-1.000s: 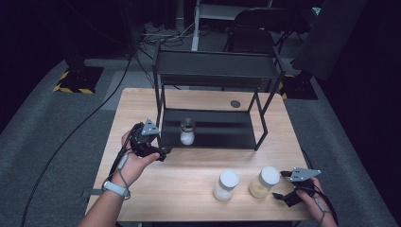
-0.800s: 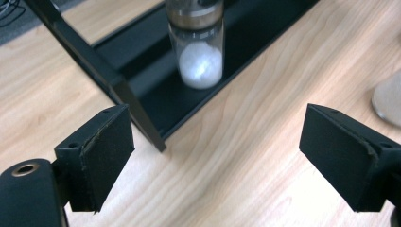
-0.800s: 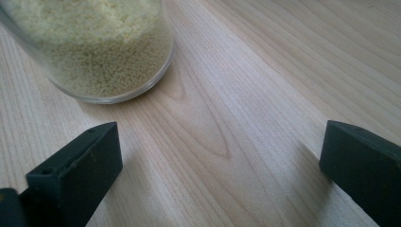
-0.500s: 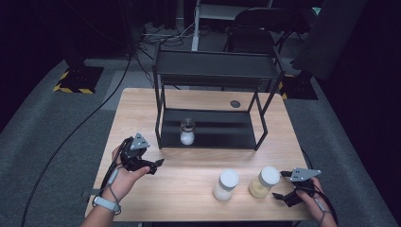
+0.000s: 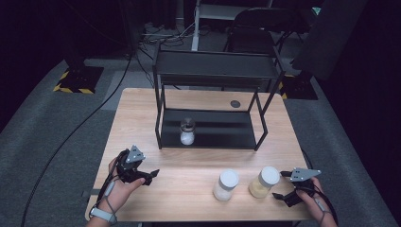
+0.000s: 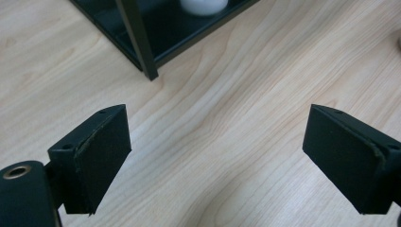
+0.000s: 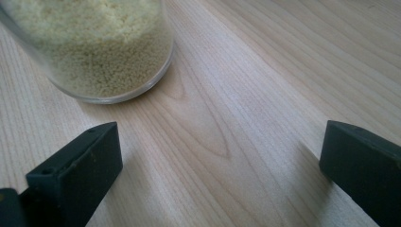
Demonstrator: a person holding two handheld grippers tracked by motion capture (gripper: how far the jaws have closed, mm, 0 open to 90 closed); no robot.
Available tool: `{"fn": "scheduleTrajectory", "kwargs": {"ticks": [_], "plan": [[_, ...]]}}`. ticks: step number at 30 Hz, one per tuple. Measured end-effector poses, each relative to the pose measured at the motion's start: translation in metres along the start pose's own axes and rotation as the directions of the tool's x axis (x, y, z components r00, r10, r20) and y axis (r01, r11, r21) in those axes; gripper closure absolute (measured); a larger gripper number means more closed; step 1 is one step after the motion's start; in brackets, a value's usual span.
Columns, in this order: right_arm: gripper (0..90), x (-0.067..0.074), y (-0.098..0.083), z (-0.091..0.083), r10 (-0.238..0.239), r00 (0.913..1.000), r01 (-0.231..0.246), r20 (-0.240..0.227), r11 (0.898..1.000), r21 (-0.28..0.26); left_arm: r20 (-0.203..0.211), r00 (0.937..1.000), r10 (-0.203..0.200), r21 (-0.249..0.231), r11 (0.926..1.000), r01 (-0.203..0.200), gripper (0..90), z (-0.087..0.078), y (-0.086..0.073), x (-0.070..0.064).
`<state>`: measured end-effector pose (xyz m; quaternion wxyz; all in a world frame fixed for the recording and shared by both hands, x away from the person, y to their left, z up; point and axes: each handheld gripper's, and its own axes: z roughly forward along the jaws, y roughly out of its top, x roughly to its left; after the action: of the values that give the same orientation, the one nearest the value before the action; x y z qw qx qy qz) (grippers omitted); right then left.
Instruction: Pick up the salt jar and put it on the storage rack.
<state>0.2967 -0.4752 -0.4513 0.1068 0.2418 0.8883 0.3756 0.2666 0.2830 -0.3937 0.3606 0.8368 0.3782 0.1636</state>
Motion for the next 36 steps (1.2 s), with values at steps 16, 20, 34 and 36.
{"fn": "scheduleTrajectory", "kwargs": {"ticks": [16, 20, 34, 36], "plan": [[0.0, 0.0, 0.0, 0.0, 0.0, 1.0, 0.0, 0.0, 1.0, 0.0, -0.032, 0.9985, -0.045, 0.04, 0.9981, 0.046, 7.7, 0.016, -0.03, -0.001], [0.0, 0.0, 0.0, 0.0, 0.0, 1.0, 0.0, 0.0, 1.0, 0.0, -0.032, 0.9975, -0.063, 0.055, 0.9964, 0.065, 7.6, 0.019, -0.035, 0.0], [0.0, 0.0, 0.0, 0.0, 0.0, 1.0, 0.0, 0.0, 1.0, 0.0, -0.039, 0.9976, -0.057, 0.051, 0.997, 0.059, 0.9, 0.026, -0.051, 0.002], [0.0, 0.0, 0.0, 0.0, 0.001, 1.0, -0.001, 0.0, 1.0, 0.0, -0.039, 0.9976, -0.057, 0.051, 0.9969, 0.059, 0.8, 0.026, -0.051, 0.002]]}}
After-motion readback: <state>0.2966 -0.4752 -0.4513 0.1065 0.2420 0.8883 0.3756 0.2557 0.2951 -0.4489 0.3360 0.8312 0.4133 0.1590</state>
